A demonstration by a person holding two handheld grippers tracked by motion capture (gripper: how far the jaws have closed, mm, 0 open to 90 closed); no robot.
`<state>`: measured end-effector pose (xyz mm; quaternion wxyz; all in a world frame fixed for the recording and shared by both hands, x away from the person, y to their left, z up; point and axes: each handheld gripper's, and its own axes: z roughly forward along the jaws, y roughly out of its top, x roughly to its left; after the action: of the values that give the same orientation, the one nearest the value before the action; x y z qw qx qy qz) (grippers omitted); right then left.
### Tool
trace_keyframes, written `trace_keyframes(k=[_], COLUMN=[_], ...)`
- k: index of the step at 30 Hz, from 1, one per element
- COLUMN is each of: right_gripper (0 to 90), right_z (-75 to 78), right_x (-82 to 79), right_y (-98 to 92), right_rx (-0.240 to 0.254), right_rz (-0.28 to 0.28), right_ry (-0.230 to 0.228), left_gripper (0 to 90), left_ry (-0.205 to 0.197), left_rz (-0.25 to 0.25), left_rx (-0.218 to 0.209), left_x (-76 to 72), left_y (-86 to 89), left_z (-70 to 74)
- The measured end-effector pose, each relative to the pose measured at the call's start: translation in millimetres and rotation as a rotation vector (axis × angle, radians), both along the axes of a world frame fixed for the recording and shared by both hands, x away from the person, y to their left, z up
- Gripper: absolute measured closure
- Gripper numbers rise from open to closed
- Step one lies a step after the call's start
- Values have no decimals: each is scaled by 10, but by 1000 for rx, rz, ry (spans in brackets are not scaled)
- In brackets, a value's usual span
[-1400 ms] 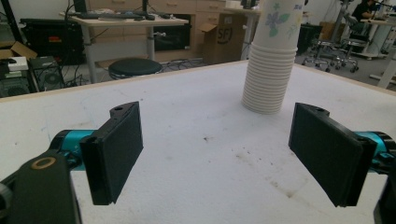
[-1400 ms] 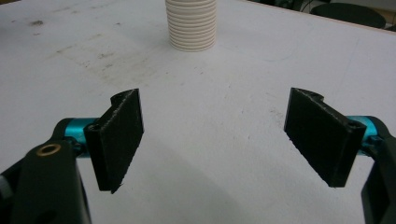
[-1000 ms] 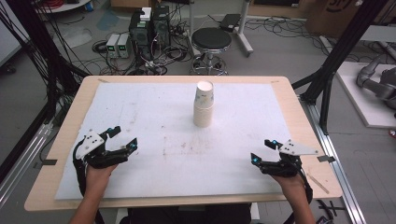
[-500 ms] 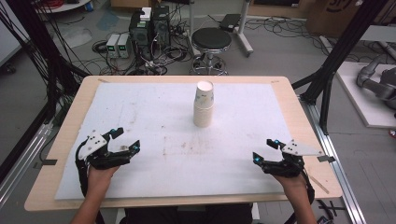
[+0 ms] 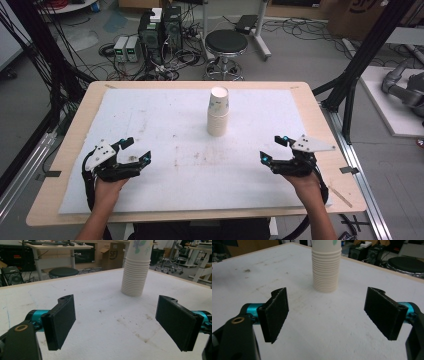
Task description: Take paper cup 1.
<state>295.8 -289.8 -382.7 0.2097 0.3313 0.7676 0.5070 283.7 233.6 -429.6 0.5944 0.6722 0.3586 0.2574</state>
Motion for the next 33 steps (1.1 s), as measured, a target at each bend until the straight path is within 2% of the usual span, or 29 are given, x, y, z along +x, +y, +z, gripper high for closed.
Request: trace_keyframes(k=[6,12,20,25,27,33], right_gripper=[203,203,203,203,203,203], right_z=[235,411,613,708,731,770], right_x=[210,385,656,871,969,1196], right_y=[226,362,597,764,832,984], right_rx=[-53,-52,-39,-50,-67,-75], right_rz=[56,77,127,131,120,124], right_ry=[-8,-9,22,39,51,65], left_gripper=[163,163,163,163,164,163], left_ry=[1,1,7,11,8,9], left_rz=[-9,-13,-23,-29,-30,-36], left_rx=[-3,-7,-8,-16,-14,-24], left_x=[1,-7,14,24,26,24], left_y=[-3,-6,-38,-42,-41,-39], left_z=[-1,-2,-9,-13,-14,-16])
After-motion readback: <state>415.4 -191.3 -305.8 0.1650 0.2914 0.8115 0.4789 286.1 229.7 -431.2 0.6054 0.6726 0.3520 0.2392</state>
